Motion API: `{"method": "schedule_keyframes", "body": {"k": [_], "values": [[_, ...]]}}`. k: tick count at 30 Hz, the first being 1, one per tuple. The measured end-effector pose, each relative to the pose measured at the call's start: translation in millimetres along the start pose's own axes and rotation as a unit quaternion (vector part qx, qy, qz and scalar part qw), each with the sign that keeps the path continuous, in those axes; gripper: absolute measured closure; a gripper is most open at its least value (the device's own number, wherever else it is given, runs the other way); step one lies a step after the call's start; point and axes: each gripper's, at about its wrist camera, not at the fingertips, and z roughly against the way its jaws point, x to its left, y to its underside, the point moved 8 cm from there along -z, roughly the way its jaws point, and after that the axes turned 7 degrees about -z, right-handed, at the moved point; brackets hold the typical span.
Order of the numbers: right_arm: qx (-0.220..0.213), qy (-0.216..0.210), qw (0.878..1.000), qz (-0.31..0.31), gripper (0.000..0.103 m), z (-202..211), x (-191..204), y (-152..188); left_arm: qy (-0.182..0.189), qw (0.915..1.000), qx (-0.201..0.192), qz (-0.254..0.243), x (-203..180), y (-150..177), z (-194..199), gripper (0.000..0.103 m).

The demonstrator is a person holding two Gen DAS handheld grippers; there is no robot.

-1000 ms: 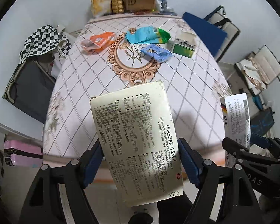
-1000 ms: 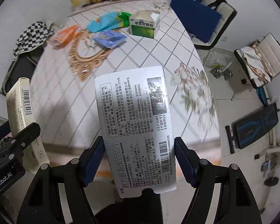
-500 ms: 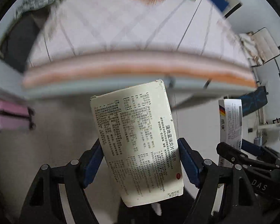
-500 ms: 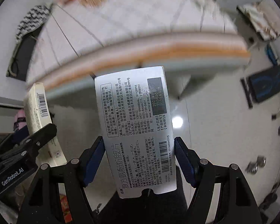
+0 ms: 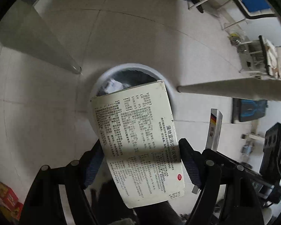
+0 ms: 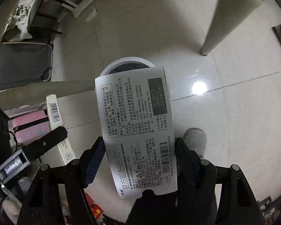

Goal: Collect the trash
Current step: 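Carry the cream box and white box with both tools over the trash bin, then open the left tool to drop the cream box while the right tool drops the white box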

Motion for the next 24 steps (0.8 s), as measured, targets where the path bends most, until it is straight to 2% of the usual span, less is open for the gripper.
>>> {"method": "schedule_keyframes", "body": {"k": [1, 2, 4, 6, 8, 11, 14, 19, 24], "values": [[0.006, 0.0, 1.0, 0.003, 0.027, -16.5, -1.6, -4.3, 0.001, 1.0, 0.002, 0.001, 5.0, -3.6, -11.2, 0.005], [0.015, -0.001, 1.0, 0.008, 0.026, -33.0, -2.2, -9.4, 0.001, 1.0, 0.003, 0.006, 9.0, -4.4, -15.9, 0.002], [0.023, -0.013, 1.0, 0.011, 0.024, -58.5, -2.7, -18.4, -0.005, 0.9998, 0.0, 0.018, 18.3, -6.9, -23.0, 0.002], [0.024, -0.022, 0.999, 0.015, 0.003, -71.5, -2.6, -23.9, -0.016, 0.9996, -0.004, 0.023, 19.7, -4.4, -23.9, 0.002], [0.016, -0.02, 0.999, 0.03, 0.001, -75.0, -1.4, -25.5, -0.036, 0.9989, -0.016, 0.024, 24.2, -0.4, -18.3, 0.002], [0.002, 0.008, 0.998, 0.054, 0.001, -70.6, -1.0, -26.7, -0.087, 0.9953, -0.037, 0.018, 33.2, 6.1, -4.3, 0.002], [-0.017, 0.05, 0.995, 0.082, 0.001, -60.3, -2.2, -27.9, -0.131, 0.9905, -0.041, 0.014, 36.8, 13.0, 8.5, 0.002], [-0.045, 0.115, 0.986, 0.11, 0.001, -31.2, -4.1, -23.0, -0.15, 0.9883, -0.027, 0.008, 32.9, 29.2, 25.6, 0.002], [-0.064, 0.149, 0.978, 0.129, 0.001, 4.9, -1.4, -17.0, -0.162, 0.9868, -0.01, -0.003, 23.3, 43.5, 48.6, 0.002]]}}
